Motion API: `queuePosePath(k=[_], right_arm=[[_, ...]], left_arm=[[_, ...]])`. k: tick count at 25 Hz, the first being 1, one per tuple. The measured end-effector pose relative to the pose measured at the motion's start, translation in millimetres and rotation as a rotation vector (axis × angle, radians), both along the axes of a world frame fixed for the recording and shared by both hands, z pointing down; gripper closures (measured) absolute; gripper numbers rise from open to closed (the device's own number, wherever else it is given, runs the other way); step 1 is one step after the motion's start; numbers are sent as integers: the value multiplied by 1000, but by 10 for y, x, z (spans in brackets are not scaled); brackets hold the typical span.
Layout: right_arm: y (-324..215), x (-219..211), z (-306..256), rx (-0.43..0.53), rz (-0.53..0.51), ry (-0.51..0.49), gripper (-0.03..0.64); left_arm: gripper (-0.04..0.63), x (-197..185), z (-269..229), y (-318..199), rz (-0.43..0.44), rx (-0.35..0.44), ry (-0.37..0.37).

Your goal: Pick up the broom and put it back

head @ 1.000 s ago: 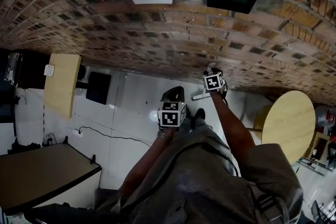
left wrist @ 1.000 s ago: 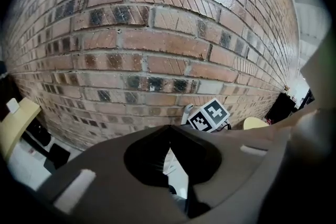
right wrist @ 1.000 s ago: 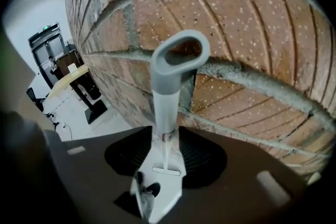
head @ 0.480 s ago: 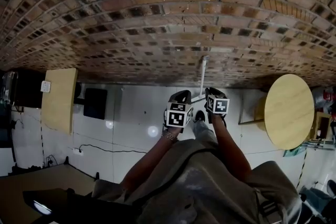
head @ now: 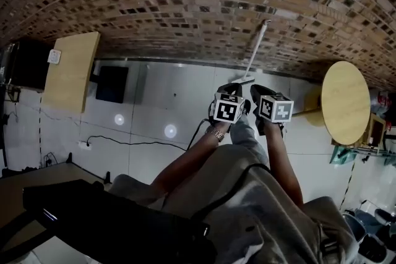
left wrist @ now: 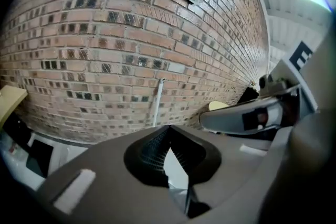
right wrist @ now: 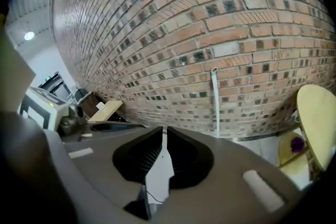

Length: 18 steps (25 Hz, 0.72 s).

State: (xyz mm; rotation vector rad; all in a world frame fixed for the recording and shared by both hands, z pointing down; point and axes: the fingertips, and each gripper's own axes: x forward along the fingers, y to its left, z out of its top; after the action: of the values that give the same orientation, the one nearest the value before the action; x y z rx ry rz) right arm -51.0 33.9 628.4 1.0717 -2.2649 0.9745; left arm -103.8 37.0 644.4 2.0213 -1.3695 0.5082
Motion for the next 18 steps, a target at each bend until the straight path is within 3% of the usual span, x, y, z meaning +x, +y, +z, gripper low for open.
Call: queuePosePath(k=[6,18], right_arm=[[298,-264,-401,67,-76,-17,592],[236,-218,-536,122,-142,-20,594]], left_arm=[[595,-15,-155,247,5,33,-4],[595,66,-428,112,-26,85,-59]])
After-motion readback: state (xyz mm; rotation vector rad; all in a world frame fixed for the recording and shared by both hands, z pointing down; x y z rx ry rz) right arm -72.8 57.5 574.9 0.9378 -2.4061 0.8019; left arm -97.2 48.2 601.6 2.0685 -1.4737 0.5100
